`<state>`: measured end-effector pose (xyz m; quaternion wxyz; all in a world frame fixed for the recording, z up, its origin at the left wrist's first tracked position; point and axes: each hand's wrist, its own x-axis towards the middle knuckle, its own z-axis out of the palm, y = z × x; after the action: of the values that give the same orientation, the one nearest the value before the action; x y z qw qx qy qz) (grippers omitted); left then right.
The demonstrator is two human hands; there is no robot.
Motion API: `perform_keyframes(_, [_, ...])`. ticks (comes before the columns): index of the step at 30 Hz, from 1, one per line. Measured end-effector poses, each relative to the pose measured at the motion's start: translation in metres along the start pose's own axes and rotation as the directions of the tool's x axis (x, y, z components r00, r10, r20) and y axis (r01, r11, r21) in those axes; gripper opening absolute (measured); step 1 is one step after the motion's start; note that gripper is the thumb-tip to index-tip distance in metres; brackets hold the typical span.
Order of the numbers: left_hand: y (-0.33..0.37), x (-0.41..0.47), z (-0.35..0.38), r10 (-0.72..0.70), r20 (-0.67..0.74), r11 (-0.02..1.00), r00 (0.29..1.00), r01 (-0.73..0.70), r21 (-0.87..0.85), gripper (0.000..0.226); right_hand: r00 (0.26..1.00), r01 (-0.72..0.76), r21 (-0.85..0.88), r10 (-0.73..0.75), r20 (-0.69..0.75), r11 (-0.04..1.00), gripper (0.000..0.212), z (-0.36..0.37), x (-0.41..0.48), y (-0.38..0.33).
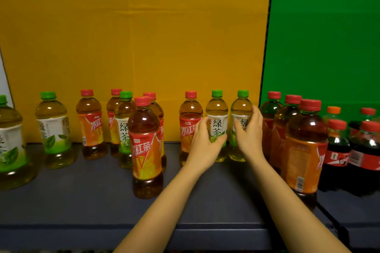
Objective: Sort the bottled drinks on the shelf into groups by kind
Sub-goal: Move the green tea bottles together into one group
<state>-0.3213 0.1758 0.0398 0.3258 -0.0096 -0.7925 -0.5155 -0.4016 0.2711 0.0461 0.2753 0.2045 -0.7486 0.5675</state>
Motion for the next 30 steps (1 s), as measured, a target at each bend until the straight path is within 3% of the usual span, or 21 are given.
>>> perform_keyframes(9, [-0.017,0.035,0.040,-0.076,-0.107,0.973,0.991,0.097,0.208,0.095,0.999,-0.028,0.013,0.028,-0.017,1.000,0.085,0.022,0.010,0.019])
perform_keyframes(12, [-0.029,0.045,0.045,-0.174,-0.085,0.955,0.981,0.189,0.229,0.100,0.986,-0.165,0.057,0.166,-0.017,0.985,0.087,0.027,0.012,0.031])
perform_keyframes(16, [-0.044,0.050,0.048,-0.226,-0.131,0.954,0.965,0.246,0.172,0.112,0.947,-0.321,0.064,0.320,0.023,0.945,0.073,0.031,0.011,0.048])
perform_keyframes(19, [-0.048,0.052,0.050,-0.234,-0.183,0.959,0.955,0.258,0.120,0.090,0.929,-0.371,0.108,0.370,0.028,0.922,0.066,0.031,0.012,0.048])
perform_keyframes(23, [-0.045,0.049,0.044,-0.266,-0.147,0.963,0.953,0.270,0.008,0.062,0.921,-0.388,0.065,0.387,0.035,0.919,0.065,0.027,0.012,0.045])
perform_keyframes(30, [-0.042,0.029,0.036,-0.288,-0.129,0.951,0.949,0.268,-0.152,0.067,0.917,-0.396,0.109,0.387,0.098,0.912,0.067,0.016,-0.002,0.044])
